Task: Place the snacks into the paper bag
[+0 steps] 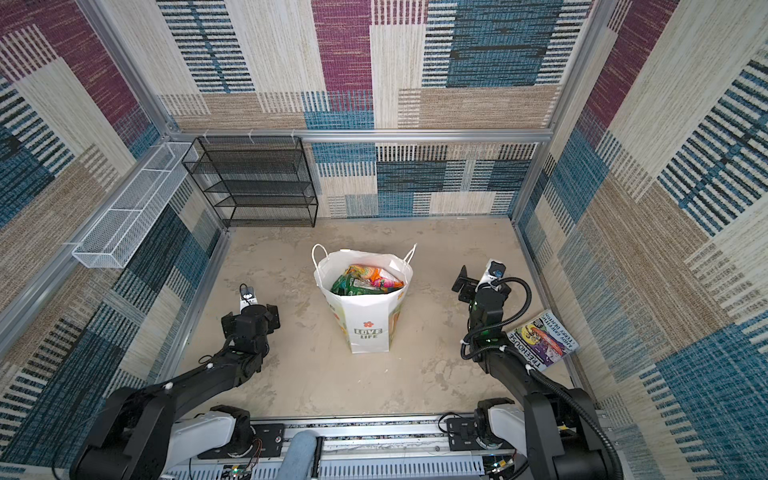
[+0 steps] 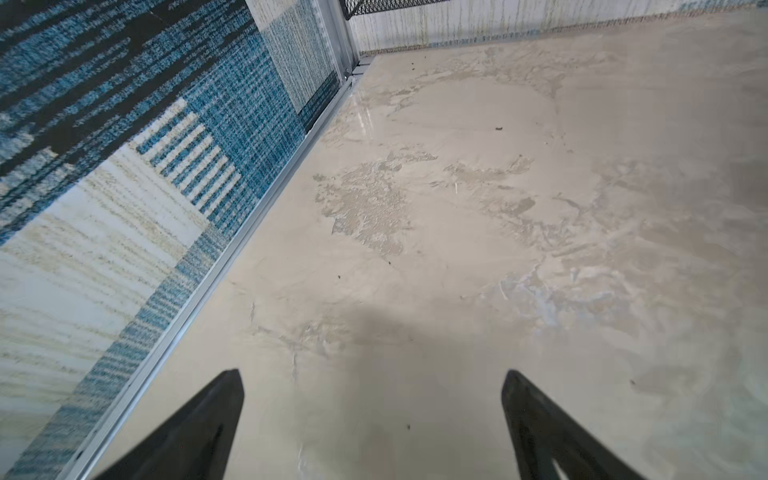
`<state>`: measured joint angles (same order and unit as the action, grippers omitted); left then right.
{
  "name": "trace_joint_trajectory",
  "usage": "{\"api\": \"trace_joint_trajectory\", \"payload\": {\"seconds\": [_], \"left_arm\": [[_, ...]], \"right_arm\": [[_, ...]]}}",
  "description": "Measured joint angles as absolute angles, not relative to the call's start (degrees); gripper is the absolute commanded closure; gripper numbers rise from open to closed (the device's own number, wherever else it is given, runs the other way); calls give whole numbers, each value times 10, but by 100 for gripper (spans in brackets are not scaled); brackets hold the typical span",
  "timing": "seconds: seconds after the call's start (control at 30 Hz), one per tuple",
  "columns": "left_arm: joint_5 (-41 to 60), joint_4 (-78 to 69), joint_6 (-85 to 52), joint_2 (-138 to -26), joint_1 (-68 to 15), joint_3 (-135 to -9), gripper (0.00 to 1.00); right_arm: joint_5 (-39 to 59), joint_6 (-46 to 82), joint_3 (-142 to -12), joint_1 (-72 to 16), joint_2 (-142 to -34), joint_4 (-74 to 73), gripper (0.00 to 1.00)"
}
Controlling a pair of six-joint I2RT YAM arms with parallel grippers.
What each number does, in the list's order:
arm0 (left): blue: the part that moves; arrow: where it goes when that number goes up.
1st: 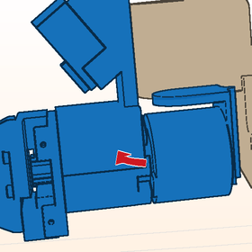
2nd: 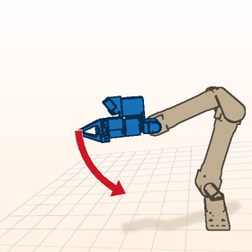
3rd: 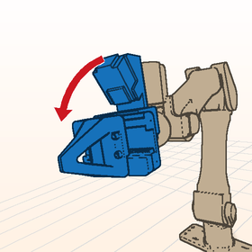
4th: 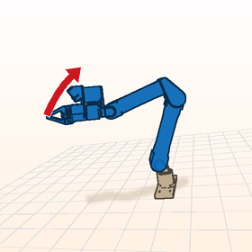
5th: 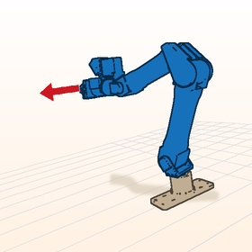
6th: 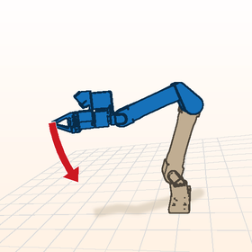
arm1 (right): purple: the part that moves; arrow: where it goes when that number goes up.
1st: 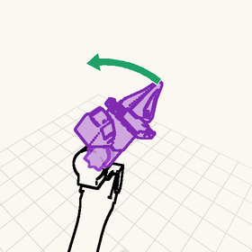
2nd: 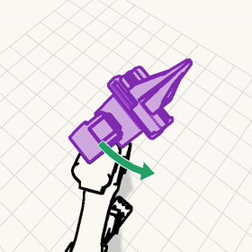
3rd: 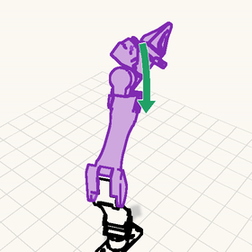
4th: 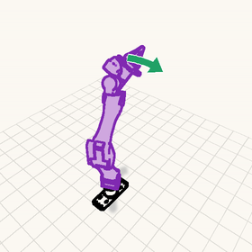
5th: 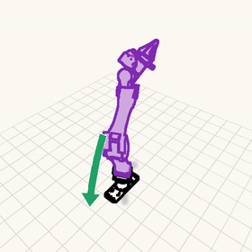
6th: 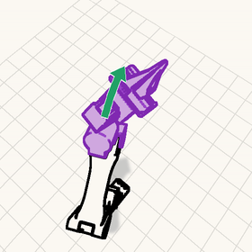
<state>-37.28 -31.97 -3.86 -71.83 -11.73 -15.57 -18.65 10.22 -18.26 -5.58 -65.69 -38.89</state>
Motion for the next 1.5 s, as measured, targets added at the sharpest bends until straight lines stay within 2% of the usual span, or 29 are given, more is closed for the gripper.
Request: {"api": "trace_joint_trajectory", "payload": {"seconds": [0.13, 0.2, 0.37, 0.43, 0.67, 0.8, 1.0, 1.23, 1.5], "left_arm": [[-322, -480, 0, -818, -90, -153, 1], [-291, -510, 4, -842, -76, -157, 0], [-215, -537, 3, -868, -34, -193, 1], [-188, -496, -2, -875, -14, -217, 1], [-145, -488, -15, -878, -1, -227, 1], [-141, -487, -17, -879, 0, -227, 1], [-131, -486, -18, -881, 0, -228, 1], [-132, -486, -18, -881, 0, -228, 1], [-131, -486, -17, -881, -1, -228, 1]], "right_arm": [[-196, 96, -153, -50, -692, -449, 0], [-199, 87, -148, -45, -695, -467, 0], [-212, 63, -128, -44, -725, -537, 0], [-215, 57, -128, -43, -754, -555, 0], [-199, 28, -139, -41, -800, -589, 0], [-174, 10, -140, -40, -849, -631, 0], [-128, 1, -166, -24, -863, -631, 0], [22, -7, -133, 27, -884, -664, 0], [86, -7, -128, 36, -886, -694, 0]]}}
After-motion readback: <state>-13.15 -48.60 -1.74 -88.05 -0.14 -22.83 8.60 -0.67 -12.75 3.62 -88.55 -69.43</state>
